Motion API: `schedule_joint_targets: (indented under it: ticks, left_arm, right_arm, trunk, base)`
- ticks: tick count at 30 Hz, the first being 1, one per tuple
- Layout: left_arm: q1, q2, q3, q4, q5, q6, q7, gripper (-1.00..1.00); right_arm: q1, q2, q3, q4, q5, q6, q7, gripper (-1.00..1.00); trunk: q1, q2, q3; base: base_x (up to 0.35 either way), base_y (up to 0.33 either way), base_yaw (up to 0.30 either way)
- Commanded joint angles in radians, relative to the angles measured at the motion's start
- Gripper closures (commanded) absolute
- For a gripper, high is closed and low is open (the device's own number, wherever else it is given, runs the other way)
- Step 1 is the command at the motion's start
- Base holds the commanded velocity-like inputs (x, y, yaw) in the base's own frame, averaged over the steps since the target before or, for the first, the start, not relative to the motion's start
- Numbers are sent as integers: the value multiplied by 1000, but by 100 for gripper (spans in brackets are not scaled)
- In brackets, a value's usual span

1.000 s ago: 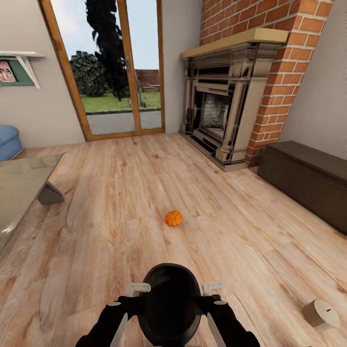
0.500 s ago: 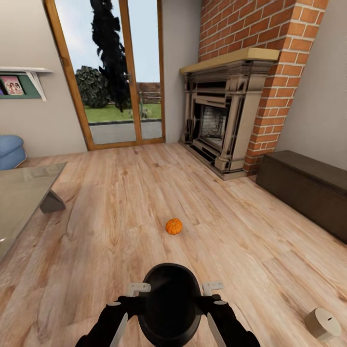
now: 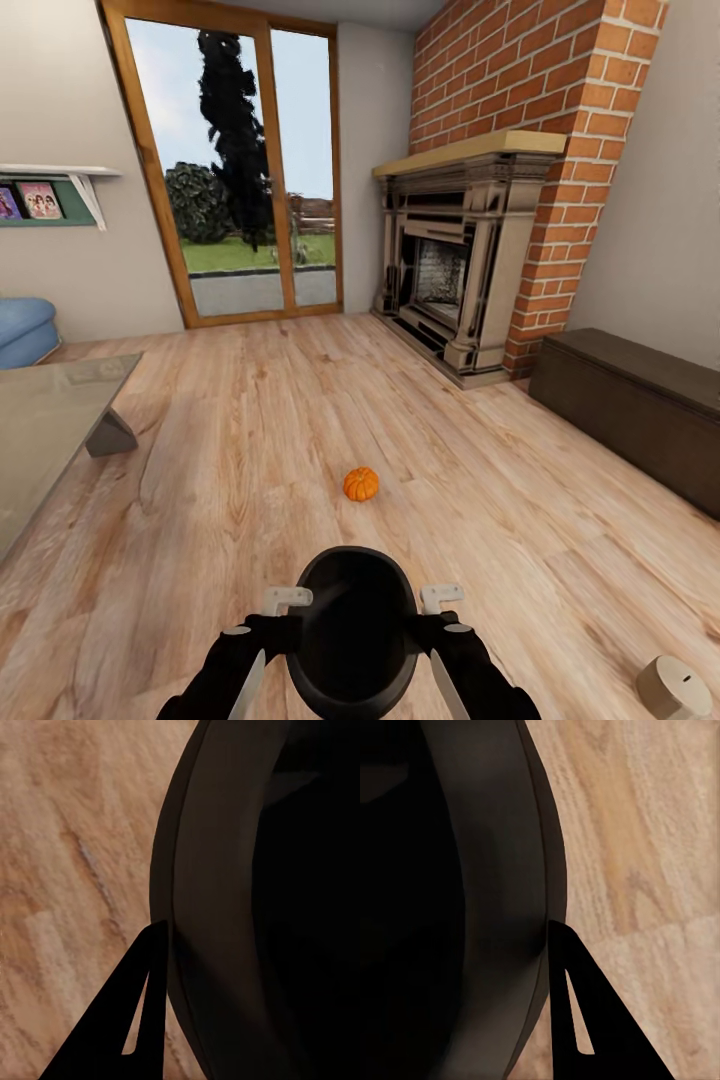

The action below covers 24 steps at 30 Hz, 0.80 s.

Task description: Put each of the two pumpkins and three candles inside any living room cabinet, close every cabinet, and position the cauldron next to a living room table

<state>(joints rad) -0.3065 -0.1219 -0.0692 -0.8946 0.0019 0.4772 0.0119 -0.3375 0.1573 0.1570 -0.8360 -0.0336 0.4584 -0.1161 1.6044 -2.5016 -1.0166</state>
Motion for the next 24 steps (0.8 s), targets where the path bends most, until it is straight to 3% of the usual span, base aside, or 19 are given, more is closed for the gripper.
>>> schedule_joint_targets:
  ticks: [1,11,24]
  left_arm:
    - [0,1,-3,-1,10,5,2,100]
    - [1,1,-2,-19,11,6,2,100]
    - [1,1,-2,-20,11,6,2,100]
  right_arm:
    - [-1,-1,6,-20,-19,3,-5,100]
    - [-1,-1,6,-20,-19,3,-5,100]
    - [-1,1,6,-21,-19,3,-5,100]
  trunk:
    - [0,-1,-1]
    - [0,-1,-1]
    - [0,-1,-1]
  base:
    - [0,0,0]
    - [-20,0,0]
    - [-200,0,0]
